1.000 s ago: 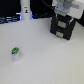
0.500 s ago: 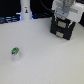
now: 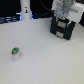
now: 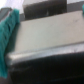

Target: Open the kcup holder, insert the kcup into the holder, and close the kcup holder

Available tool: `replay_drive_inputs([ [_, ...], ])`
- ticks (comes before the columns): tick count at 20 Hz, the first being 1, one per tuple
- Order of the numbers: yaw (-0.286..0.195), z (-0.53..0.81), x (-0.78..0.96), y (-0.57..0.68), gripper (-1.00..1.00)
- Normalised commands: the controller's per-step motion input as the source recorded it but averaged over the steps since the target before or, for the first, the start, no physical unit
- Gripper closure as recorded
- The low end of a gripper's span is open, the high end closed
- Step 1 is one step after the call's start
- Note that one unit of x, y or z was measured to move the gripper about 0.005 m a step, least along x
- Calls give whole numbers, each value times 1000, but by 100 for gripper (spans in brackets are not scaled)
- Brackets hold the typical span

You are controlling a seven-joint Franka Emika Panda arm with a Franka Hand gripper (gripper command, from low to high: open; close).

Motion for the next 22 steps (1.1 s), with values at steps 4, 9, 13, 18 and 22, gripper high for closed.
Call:
replay_drive_inputs([
  [4, 5, 267, 486, -205, 100],
  [9, -3, 231, 484, -208, 100],
  [13, -46, 186, 886, -227, 100],
  [18, -33, 193, 999, -231, 100],
  [22, -39, 235, 1000, -211, 100],
])
